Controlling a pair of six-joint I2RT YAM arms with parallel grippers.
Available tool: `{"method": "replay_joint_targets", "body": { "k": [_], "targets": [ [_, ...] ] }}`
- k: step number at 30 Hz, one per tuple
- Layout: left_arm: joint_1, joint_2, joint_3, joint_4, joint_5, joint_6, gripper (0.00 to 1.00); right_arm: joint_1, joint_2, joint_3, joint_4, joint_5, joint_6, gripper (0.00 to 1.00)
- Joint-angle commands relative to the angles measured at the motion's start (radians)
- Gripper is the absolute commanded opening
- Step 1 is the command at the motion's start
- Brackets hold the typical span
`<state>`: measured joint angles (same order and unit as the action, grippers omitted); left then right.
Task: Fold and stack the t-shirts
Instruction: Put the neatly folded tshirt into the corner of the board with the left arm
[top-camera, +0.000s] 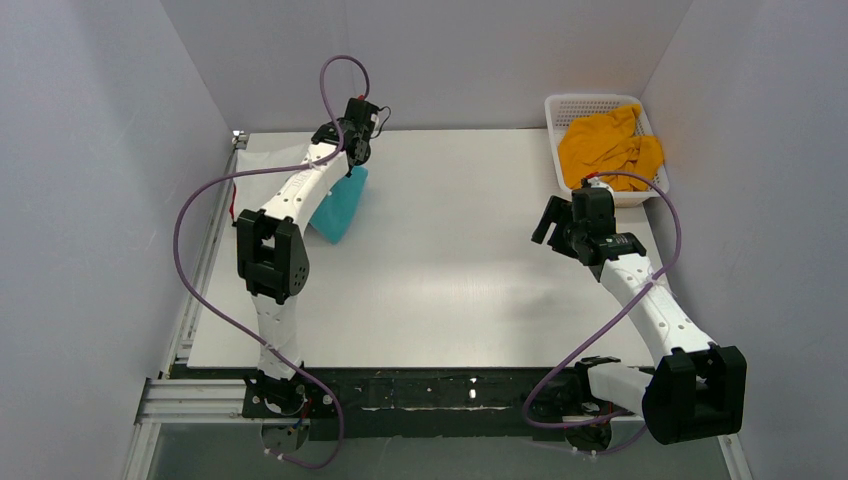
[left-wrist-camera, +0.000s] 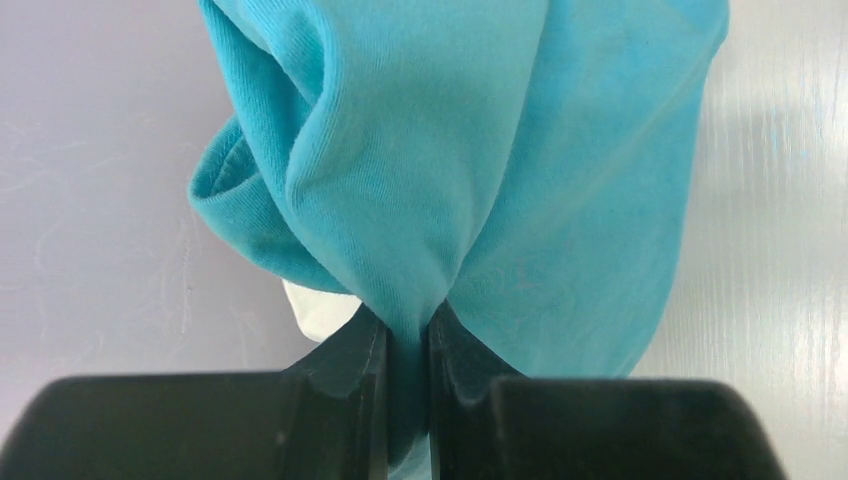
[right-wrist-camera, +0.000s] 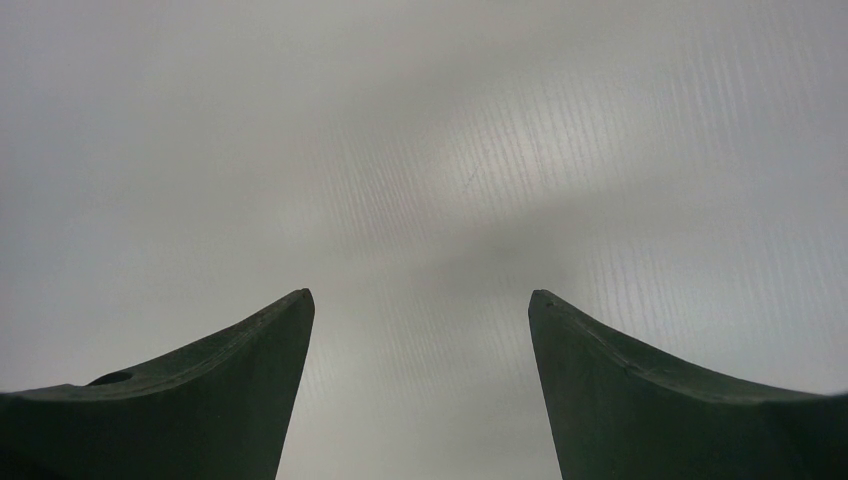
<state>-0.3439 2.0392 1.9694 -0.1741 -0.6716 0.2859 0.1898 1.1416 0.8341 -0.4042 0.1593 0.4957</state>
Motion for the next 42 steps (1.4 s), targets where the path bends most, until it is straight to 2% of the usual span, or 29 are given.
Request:
{"method": "replay_joint_targets", "body": {
  "k": [1,7,12,23,36,42],
  "targets": [
    [0.015,-0.032,0.092,-0.062,-0.073,0.019,0.0,-0.006,0.004,0.029,0.008,0.026,-0.011,0.87],
    [0.032,-0.051,0.141,-0.064,-0.062,0.024,0.0,-0.008,0.015,0.03,0.009,0.023,-0.006,0.86],
    [0.071,-0.042,0.222,-0.13,-0.014,-0.028,0.0,-0.009,0.022,0.035,0.004,0.022,-0.004,0.86],
    [0.136,0.018,0.26,-0.136,0.037,-0.094,0.0,-0.009,0.028,0.053,-0.013,0.027,0.01,0.86],
    [0.275,0.104,0.281,-0.085,0.101,-0.192,0.0,-0.009,0.042,0.085,-0.037,0.027,0.028,0.85],
    [0.342,0.135,0.284,-0.074,0.187,-0.254,0.0,-0.009,0.05,0.105,-0.054,0.021,0.044,0.85]
  ]
}}
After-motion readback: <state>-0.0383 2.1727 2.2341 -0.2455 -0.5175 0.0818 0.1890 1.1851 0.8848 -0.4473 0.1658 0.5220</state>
